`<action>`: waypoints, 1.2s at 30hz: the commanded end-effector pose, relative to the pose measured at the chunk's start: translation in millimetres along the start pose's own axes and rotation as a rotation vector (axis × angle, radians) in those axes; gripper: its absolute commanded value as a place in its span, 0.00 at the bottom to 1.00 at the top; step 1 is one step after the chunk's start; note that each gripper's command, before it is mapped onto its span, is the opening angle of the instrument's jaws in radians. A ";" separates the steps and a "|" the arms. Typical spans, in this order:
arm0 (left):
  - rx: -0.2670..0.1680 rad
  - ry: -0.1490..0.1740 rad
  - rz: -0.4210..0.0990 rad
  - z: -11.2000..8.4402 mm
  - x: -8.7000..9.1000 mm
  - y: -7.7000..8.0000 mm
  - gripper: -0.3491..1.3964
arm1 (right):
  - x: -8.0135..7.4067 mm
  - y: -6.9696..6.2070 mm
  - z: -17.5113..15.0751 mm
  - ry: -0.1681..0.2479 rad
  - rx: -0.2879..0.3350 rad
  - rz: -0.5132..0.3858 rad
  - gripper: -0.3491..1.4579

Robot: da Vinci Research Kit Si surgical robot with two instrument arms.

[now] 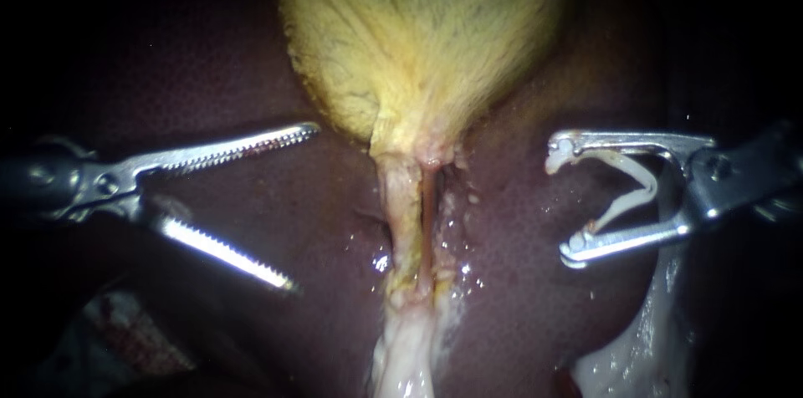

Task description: Grabbing gallbladder

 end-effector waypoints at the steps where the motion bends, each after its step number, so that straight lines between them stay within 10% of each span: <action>1: 0.000 0.000 0.000 0.0 0.0 0.0 0.87 | 0.0 0.0 0.0 0.000 0.000 0.000 0.52; 13: -0.135 0.017 -0.270 1.3 0.1 0.5 0.70 | 0.0 0.0 0.0 0.000 0.000 0.000 0.52; 28: -0.191 0.081 -0.364 7.0 2.1 4.1 0.57 | 0.0 0.0 -0.1 0.000 0.000 0.000 0.52; 36: -0.217 0.114 -0.414 7.5 2.7 5.0 0.22 | -0.1 0.0 -0.1 0.000 0.001 0.000 0.52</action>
